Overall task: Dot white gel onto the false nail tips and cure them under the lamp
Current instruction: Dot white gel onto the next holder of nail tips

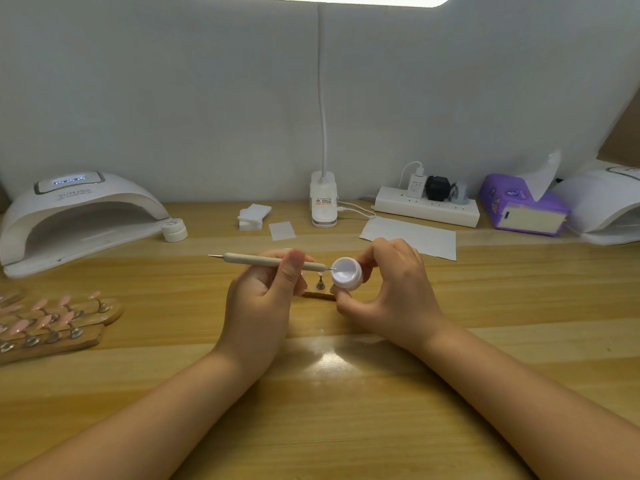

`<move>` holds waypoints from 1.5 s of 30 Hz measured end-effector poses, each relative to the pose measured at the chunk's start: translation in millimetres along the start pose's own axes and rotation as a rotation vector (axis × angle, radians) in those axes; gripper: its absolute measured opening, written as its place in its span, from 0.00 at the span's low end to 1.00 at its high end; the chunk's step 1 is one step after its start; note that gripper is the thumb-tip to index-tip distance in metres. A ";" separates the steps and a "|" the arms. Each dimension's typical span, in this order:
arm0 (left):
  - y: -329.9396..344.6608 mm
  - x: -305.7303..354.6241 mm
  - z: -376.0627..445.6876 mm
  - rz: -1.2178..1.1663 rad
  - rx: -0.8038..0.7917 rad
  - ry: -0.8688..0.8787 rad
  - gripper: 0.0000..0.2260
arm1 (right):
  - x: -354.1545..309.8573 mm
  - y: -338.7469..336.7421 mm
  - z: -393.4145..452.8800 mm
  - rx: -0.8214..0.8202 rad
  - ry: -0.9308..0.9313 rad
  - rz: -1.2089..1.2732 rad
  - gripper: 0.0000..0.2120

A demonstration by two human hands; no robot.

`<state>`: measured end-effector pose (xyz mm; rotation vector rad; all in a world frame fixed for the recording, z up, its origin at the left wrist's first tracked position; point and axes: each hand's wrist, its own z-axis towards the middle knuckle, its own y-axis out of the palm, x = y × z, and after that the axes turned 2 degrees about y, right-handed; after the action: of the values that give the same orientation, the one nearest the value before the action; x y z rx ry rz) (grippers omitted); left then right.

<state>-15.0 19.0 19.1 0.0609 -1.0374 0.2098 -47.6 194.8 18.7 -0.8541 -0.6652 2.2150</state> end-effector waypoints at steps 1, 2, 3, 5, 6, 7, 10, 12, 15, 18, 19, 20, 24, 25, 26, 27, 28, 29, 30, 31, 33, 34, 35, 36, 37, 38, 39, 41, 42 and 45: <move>0.0 -0.4 0.3 -0.005 0.003 -0.011 0.13 | 0.0 0.1 0.3 -0.001 0.008 0.010 0.17; 0.0 -0.7 0.5 -0.007 0.007 -0.019 0.13 | 0.2 0.1 0.3 -0.001 0.018 0.020 0.17; -0.1 -0.9 0.6 -0.007 0.011 -0.024 0.13 | 0.5 0.0 0.1 0.000 0.027 0.029 0.17; 0.2 -0.6 0.5 -0.005 0.016 -0.030 0.13 | 1.1 -0.3 -0.3 0.003 0.041 0.040 0.17; 0.2 -0.2 0.3 -0.004 0.018 -0.029 0.13 | 1.2 -0.4 -0.4 0.002 0.044 0.042 0.17; 0.2 0.1 0.1 -0.002 0.019 -0.023 0.13 | 1.1 -0.5 -0.3 -0.001 0.046 0.042 0.17; 0.9 0.9 -0.3 0.005 0.009 0.005 0.13 | 0.7 -0.8 -0.1 -0.008 0.040 0.045 0.17; 1.7 1.3 -0.5 0.008 -0.001 0.010 0.13 | 0.5 -1.1 -0.5 -0.003 0.033 0.048 0.17; 1.9 1.2 -0.4 0.012 -0.008 0.008 0.13 | 0.1 -1.2 -1.0 0.003 0.033 0.054 0.17; 1.5 0.8 -0.1 0.014 0.001 0.010 0.13 | 0.5 -1.1 -1.1 0.017 0.056 0.064 0.17; 1.5 0.6 -0.1 0.012 0.005 0.015 0.13 | 0.7 -1.1 -0.9 0.022 0.065 0.067 0.17; 1.5 0.6 -0.3 0.010 0.005 0.021 0.14 | 0.8 -1.0 -0.8 0.027 0.068 0.068 0.17; 1.5 1.1 -1.6 0.001 -0.011 0.030 0.13 | 0.4 -0.5 -0.7 0.012 0.044 0.051 0.17; 1.5 1.4 -1.8 0.001 -0.017 0.030 0.12 | 0.3 -0.3 -0.7 0.007 0.037 0.043 0.17; 1.5 1.7 -1.7 0.006 -0.023 0.031 0.11 | 0.3 -0.1 -0.7 0.005 0.031 0.034 0.17; 1.6 2.2 -1.9 0.017 -0.032 0.032 0.11 | 0.5 0.0 -0.8 0.007 0.027 0.026 0.17; 1.9 3.0 -2.0 0.034 -0.042 0.034 0.10 | 0.7 0.0 -0.8 0.011 0.024 0.020 0.17; 2.3 4.1 -2.4 0.057 -0.051 0.042 0.10 | 0.8 0.1 -0.7 0.015 0.021 0.017 0.17; 2.5 5.2 -3.0 0.084 -0.060 0.058 0.09 | 0.8 0.2 -0.8 0.017 0.018 0.015 0.17; 3.0 6.3 -3.8 0.112 -0.067 0.080 0.09 | 0.7 0.2 -0.9 0.017 0.015 0.013 0.17; 3.9 8.3 -5.4 0.158 -0.075 0.112 0.07 | 0.5 0.3 -1.0 0.016 0.008 0.012 0.17; 4.2 9.1 -6.1 0.171 -0.077 0.119 0.07 | 0.4 0.2 -1.1 0.019 0.005 0.014 0.17; 4.6 9.7 -6.5 0.179 -0.080 0.122 0.07 | 0.3 0.1 -1.0 0.020 0.003 0.015 0.17; 4.8 10.1 -6.6 0.184 -0.083 0.122 0.08 | 0.1 -0.1 -1.0 0.020 0.002 0.017 0.17; 5.1 10.4 -6.7 0.187 -0.084 0.120 0.08 | -0.1 -0.2 -0.9 0.018 0.002 0.017 0.16; 5.3 10.7 -6.6 0.190 -0.083 0.116 0.08 | -0.1 -0.3 -0.9 0.015 0.001 0.016 0.16; 5.4 10.9 -6.4 0.194 -0.081 0.114 0.08 | -0.2 -0.3 -0.7 0.012 0.000 0.014 0.16; 5.6 10.8 -6.3 0.205 -0.075 0.118 0.09 | -0.3 -0.2 -0.7 0.007 -0.002 0.011 0.16; 5.6 10.7 -6.3 0.208 -0.072 0.119 0.08 | -0.4 -0.2 -0.7 0.007 -0.002 0.010 0.16; 5.3 9.9 -6.5 0.212 -0.077 0.120 0.08 | -0.5 -0.2 -1.1 0.009 -0.006 0.004 0.16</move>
<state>-5.7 26.6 24.1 -0.1305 -0.9307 0.3619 -46.5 194.7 18.3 -0.8447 -0.6569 2.2232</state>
